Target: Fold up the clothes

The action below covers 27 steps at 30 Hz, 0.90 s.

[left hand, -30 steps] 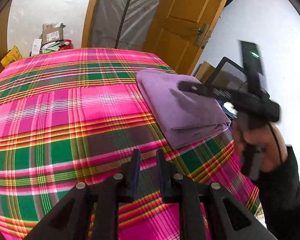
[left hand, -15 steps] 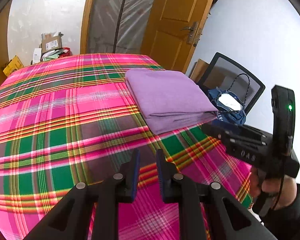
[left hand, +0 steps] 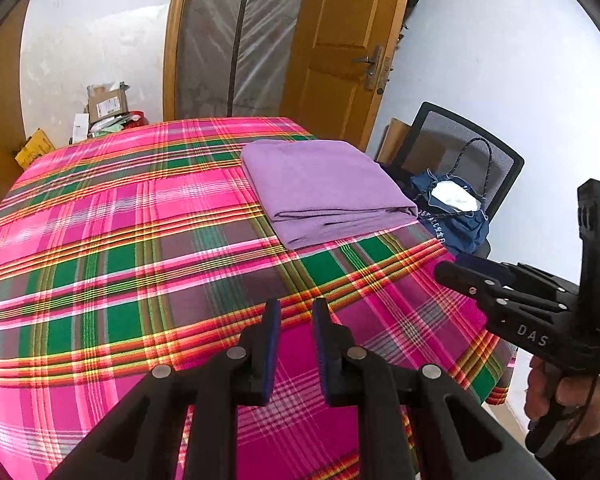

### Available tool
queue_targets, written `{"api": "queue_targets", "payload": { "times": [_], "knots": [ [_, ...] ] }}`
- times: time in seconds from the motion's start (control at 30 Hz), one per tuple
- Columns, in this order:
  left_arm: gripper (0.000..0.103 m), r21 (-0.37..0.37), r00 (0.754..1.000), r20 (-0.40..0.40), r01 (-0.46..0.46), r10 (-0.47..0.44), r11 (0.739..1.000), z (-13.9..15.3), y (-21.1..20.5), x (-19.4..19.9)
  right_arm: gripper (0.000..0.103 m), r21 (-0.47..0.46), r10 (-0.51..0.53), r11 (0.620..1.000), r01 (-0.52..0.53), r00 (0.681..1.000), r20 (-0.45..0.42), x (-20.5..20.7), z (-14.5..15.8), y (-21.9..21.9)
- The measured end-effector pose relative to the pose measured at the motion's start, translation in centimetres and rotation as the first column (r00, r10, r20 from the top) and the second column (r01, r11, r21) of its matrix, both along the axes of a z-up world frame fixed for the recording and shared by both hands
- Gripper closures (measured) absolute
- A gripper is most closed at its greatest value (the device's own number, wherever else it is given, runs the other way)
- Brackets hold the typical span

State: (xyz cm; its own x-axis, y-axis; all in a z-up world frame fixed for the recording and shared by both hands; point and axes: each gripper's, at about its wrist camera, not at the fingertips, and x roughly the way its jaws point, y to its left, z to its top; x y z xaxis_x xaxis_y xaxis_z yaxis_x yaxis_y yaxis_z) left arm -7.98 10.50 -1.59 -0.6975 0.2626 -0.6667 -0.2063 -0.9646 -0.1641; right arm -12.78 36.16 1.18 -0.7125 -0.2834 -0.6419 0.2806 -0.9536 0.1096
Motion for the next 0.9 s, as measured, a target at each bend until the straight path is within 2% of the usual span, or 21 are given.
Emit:
{"api": "queue_targets", "payload": {
  "times": [0.37, 0.53, 0.7, 0.9],
  "knots": [
    [0.087, -0.039, 0.997, -0.076, 0.018, -0.021, 0.999, 1.2, 0.5, 3.0, 0.062, 0.025, 0.003, 1.000, -0.003, 1.000, -0.028, 1.6, 0.9, -0.6],
    [0.087, -0.051, 0.999, -0.052, -0.011, 0.008, 0.999, 1.4, -0.1, 3.0, 0.062, 0.040, 0.024, 0.999, -0.022, 0.999, -0.035, 1.9, 1.0, -1.4],
    [0.087, -0.014, 0.999, -0.038, -0.039, 0.039, 0.999, 1.5, -1.0, 2.8, 0.062, 0.045, 0.030, 0.999, -0.029, 0.999, -0.037, 2.2, 1.0, -1.8],
    [0.087, 0.025, 0.999, -0.021, -0.029, 0.029, 0.999, 1.2, -1.2, 2.5, 0.062, 0.053, 0.028, 0.998, -0.027, 0.999, -0.028, 1.8, 0.6, -1.9]
  ]
}}
